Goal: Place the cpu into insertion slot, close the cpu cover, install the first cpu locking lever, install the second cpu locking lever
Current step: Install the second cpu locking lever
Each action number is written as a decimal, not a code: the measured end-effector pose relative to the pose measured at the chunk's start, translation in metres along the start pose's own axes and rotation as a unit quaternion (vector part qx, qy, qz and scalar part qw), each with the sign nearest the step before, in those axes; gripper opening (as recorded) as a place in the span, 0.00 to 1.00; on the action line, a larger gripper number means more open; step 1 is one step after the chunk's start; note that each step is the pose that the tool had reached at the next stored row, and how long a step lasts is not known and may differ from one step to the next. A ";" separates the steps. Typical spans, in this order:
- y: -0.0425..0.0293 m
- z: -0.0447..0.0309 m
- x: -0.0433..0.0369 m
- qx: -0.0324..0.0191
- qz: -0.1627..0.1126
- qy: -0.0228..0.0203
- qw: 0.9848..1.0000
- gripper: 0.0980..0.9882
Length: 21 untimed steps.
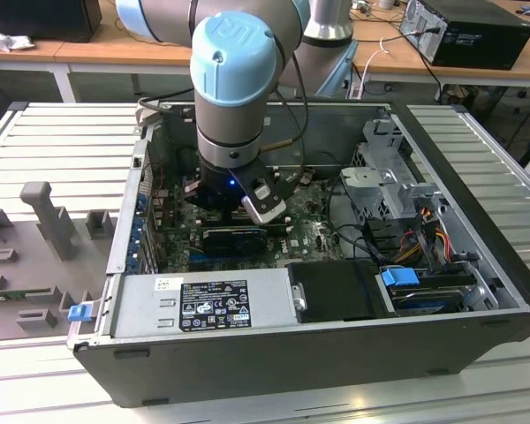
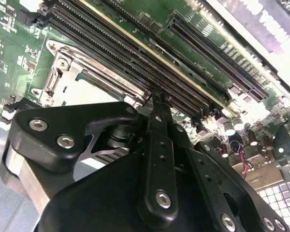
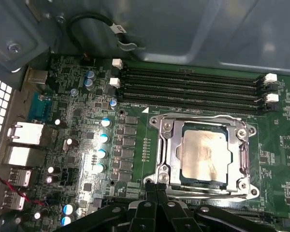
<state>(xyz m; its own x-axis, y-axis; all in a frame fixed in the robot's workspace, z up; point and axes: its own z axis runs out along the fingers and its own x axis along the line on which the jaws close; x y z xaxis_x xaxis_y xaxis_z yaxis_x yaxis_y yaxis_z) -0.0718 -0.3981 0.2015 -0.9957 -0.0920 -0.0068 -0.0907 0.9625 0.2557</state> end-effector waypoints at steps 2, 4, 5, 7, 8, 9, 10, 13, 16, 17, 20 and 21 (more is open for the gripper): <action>0.0000 0.0006 0.0000 -0.003 0.000 0.000 1.000 0.01; 0.0005 0.0012 -0.0001 -0.006 0.000 0.000 1.000 0.01; 0.0007 0.0015 -0.0001 -0.008 0.000 -0.001 1.000 0.01; 0.0013 0.0026 -0.0001 -0.013 0.000 -0.001 1.000 0.01; 0.0014 0.0029 0.0001 -0.014 0.000 -0.001 1.000 0.01; 0.0014 0.0036 0.0012 -0.015 0.000 -0.001 1.000 0.01; 0.0014 0.0042 0.0021 -0.016 0.000 -0.001 1.000 0.01; 0.0013 0.0054 0.0042 -0.018 0.000 -0.002 1.000 0.01; 0.0012 0.0061 0.0051 -0.020 0.000 -0.002 1.000 0.01; 0.0013 0.0061 0.0051 -0.020 0.000 -0.002 1.000 0.01; 0.0026 0.0010 0.0053 -0.020 0.000 -0.002 1.000 0.01; 0.0030 -0.0002 0.0058 -0.020 0.000 -0.002 1.000 0.01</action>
<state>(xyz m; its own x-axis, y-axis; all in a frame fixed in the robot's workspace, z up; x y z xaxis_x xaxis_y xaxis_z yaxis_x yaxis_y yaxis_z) -0.0778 -0.3958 0.2024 -0.9958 -0.0914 -0.0105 -0.0905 0.9513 0.2948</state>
